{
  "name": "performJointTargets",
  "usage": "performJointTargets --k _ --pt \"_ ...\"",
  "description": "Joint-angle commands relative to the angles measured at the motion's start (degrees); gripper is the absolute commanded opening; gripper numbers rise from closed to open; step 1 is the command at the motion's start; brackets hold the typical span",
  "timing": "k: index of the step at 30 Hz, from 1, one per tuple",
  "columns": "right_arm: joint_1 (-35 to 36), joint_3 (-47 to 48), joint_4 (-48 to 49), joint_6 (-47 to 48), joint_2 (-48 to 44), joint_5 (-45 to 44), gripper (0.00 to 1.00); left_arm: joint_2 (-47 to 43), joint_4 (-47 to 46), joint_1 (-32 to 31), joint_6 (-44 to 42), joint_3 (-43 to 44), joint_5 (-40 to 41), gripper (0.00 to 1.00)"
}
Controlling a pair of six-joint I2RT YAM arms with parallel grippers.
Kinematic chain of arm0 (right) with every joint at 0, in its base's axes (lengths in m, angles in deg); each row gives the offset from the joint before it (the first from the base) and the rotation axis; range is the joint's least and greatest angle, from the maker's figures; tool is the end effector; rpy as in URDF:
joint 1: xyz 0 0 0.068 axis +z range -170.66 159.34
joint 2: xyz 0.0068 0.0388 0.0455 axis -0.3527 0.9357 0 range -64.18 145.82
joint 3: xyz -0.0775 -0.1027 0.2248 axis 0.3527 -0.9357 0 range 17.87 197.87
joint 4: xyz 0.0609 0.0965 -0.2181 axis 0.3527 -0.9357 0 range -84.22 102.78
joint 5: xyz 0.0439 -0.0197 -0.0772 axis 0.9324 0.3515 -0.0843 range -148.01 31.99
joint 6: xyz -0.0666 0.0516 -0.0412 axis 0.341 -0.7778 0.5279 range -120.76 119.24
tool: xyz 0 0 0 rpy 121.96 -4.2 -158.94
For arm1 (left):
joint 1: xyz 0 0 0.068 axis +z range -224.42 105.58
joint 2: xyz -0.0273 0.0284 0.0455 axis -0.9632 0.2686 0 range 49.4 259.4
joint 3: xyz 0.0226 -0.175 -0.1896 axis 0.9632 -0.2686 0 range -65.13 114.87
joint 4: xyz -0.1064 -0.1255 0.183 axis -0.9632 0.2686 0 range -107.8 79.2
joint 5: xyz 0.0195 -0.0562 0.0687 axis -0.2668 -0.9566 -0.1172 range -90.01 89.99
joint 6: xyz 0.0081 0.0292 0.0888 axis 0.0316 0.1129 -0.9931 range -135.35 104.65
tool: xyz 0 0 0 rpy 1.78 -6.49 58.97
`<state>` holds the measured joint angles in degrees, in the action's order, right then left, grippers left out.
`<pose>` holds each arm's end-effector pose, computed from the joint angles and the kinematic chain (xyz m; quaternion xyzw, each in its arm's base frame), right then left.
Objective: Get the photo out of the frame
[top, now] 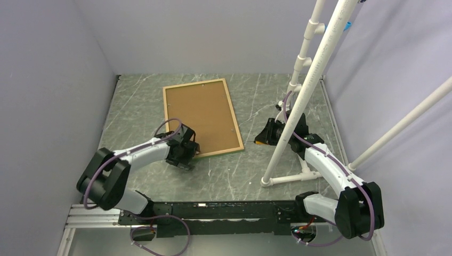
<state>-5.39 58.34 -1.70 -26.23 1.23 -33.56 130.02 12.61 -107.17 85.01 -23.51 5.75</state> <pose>0.2468 0.1037 0.2027 -0.0115 0.8882 0.3248 0.3247 0.2152 -0.1282 0.1146 -0.5541 0.8116 -0.1441 0.1163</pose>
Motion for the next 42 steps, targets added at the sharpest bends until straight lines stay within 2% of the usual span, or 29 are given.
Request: performJointTargets --k 1,3,6,11,15,17,21,26,30,35,42 --pt "0.3 0.1 2.0 0.8 -2.3 -0.6 0.00 5.6 -6.5 0.5 6.9 1.4 -7.7 0.70" --pt "0.2 -0.2 2.0 0.7 -2.6 -0.5 0.00 8.3 -6.2 0.3 8.4 2.1 -9.6 0.61" --pt "0.1 0.0 1.5 0.8 -2.7 -0.5 0.00 9.6 -3.9 -0.4 11.1 1.4 -8.1 0.41" --pt "0.2 0.2 1.6 0.7 -3.2 -0.8 0.00 8.7 -7.6 1.8 9.9 -4.7 -6.2 0.25" --pt "0.1 0.2 1.6 0.7 -3.0 -0.6 0.00 9.9 -1.3 3.9 -4.7 -1.6 -1.2 0.06" --pt "0.2 0.2 1.6 0.7 -3.0 -0.6 0.00 10.0 -0.2 4.2 -14.6 -0.7 1.5 0.00" --pt "0.2 -0.3 2.3 0.5 -3.0 -0.6 0.00 9.4 -6.7 5.6 -34.3 -3.4 -0.5 0.00" --pt "0.1 0.7 2.7 0.2 0.0 1.0 0.00 4.5 -7.9 5.7 -49.4 -7.3 -1.6 0.00" --pt "0.2 1.3 2.7 0.2 0.9 1.1 0.00 -1.3 -4.2 6.2 -55.8 -7.8 1.7 0.00" --pt "0.2 2.1 1.5 0.4 1.0 0.2 0.00 -5.8 -2.4 10.6 -60.2 -8.1 5.6 0.00" --pt "0.2 3.0 0.1 0.7 1.5 -0.8 0.00 -0.2 1.6 16.5 -66.5 0.7 4.6 0.00"
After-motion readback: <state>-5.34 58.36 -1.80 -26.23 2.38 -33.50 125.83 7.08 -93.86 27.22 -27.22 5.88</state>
